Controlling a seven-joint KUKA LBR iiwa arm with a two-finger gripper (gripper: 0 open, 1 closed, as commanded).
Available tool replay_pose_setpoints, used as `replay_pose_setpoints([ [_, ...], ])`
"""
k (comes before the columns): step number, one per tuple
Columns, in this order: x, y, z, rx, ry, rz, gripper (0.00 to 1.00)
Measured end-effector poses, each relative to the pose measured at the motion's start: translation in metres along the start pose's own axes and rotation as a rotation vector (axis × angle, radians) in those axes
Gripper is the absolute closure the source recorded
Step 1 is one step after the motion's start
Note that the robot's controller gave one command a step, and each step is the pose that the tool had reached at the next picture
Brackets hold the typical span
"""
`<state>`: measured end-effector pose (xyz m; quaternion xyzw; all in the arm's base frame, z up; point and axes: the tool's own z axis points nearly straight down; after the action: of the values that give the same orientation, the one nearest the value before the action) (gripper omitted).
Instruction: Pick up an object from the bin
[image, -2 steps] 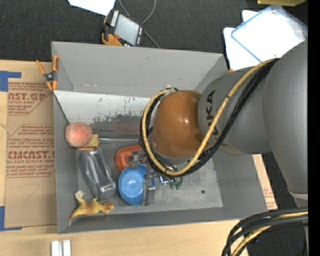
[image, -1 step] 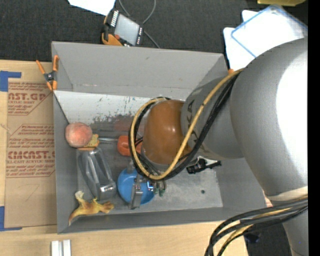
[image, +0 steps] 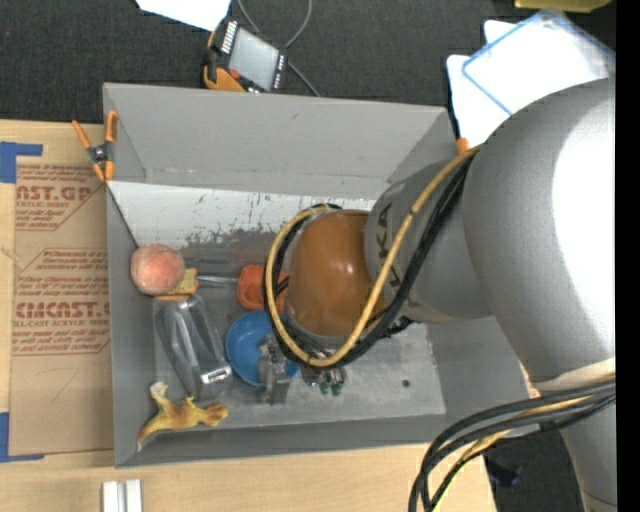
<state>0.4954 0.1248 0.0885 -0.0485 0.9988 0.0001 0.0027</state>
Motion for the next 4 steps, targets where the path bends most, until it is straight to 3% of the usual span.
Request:
replay_pose_setpoints([
  [1,0.0,0.0,0.0,0.0,0.0,0.0,1.0],
  [2,-0.016,-0.002,-0.087,0.0,0.002,-0.112,1.0],
  [3,-0.019,0.011,-0.142,0.0,0.005,0.001,1.0],
  [4,-0.015,0.022,-0.051,0.002,0.004,-0.1,1.0],
])
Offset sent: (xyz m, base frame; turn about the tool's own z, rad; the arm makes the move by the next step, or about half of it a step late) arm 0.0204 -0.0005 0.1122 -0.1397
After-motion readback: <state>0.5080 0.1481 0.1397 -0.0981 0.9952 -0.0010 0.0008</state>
